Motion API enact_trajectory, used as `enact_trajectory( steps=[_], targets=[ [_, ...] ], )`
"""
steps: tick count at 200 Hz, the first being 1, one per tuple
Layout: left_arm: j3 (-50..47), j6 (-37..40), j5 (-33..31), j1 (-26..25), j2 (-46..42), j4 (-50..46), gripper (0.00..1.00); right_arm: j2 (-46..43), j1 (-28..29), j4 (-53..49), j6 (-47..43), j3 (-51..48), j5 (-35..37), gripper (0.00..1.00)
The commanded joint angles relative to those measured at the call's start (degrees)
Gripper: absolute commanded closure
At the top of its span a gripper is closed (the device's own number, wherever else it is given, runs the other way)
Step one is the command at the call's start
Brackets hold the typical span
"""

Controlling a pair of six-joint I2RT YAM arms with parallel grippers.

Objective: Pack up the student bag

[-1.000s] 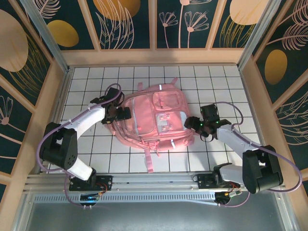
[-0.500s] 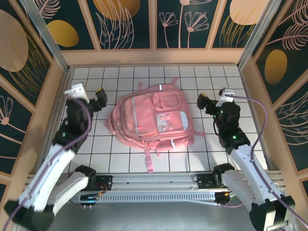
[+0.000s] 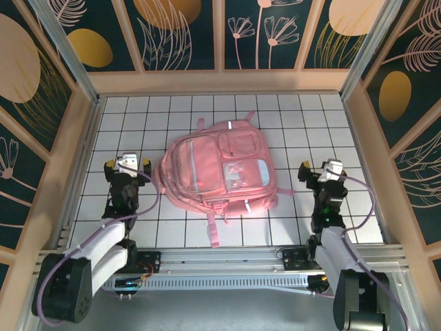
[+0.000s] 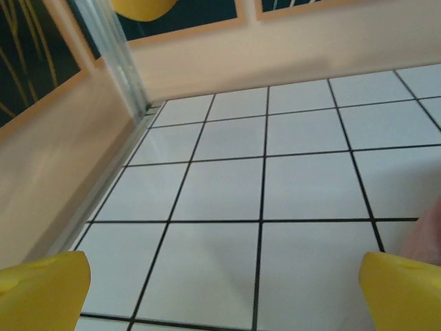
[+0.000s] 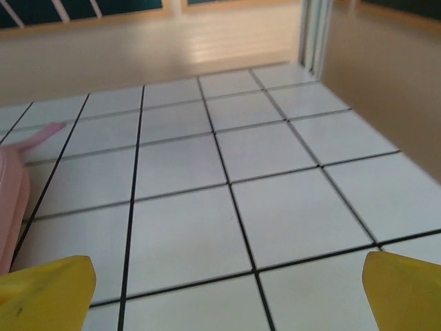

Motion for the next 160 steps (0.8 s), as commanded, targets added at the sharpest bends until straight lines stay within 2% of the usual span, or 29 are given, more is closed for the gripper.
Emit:
enact_trajectory(
  steps=[1, 9, 19, 30, 39, 46, 57, 66, 73, 85, 97, 107, 117, 160],
  targets=[
    [-1.53, -1.80, 4.40, 1.13, 7.54, 17.03, 0.01, 6.16, -0.47, 16.60, 0.50, -0.24, -5.63, 0.01],
    [-2.06, -2.60, 3.95, 1.51, 11.04, 22.23, 0.01, 9.70, -0.53, 21.03, 0.70, -0.01, -5.86, 0.01],
    [-0.60, -2.06, 5.92, 1.81, 12.25, 21.03, 0.01, 14.42, -0.61, 25.97, 0.69, 0.54, -5.70, 0.01],
    [-0.67, -2.75, 6.32, 2.05, 15.32, 26.72, 0.01, 20.15, -0.62, 32.13, 0.67, 1.60, -5.48, 0.01],
    [1.12, -4.26, 6.47, 2.13, 16.66, 25.16, 0.01, 25.92, -1.10, 37.94, 2.86, 2.58, -4.40, 0.01],
    [0.98, -4.63, 8.12, 2.32, 18.70, 28.58, 0.01, 29.24, -1.69, 39.65, 5.53, 3.83, -5.63, 0.01],
    [1.12, -4.70, 7.47, 2.32, 21.49, 30.90, 0.01, 34.05, -0.73, 36.35, 3.70, 7.82, -6.70, 0.01],
    [0.53, -6.40, 3.92, 2.59, 22.87, 33.09, 0.01, 38.06, 1.03, 36.58, 2.20, 9.86, -4.87, 0.01],
    [-0.13, -7.48, 4.33, 3.64, 24.24, 35.62, 0.01, 41.12, 2.18, 38.69, 1.44, 10.42, -2.91, 0.01],
    [-0.40, -7.08, 6.03, 4.10, 29.49, 43.02, 0.01, 40.41, 2.76, 35.70, 1.40, 11.23, -1.65, 0.01],
    [2.62, -8.18, 7.86, 5.29, 26.61, 31.48, 0.01, 40.94, 2.74, 37.09, 2.01, 11.14, 0.15, 0.01],
    [3.54, -9.56, 10.64, 7.07, 28.48, 33.14, 0.01, 40.89, 2.64, 36.44, 2.07, 11.27, 0.20, 0.01],
    [4.82, -10.04, 10.55, 7.31, 27.71, 28.91, 0.01, 40.99, 2.57, 36.47, 2.21, 11.30, -0.05, 0.01],
    [5.05, -10.71, 11.69, 8.14, 27.93, 28.87, 0.01, 40.92, 1.75, 35.67, 2.92, 11.74, -0.79, 0.01]
  ],
)
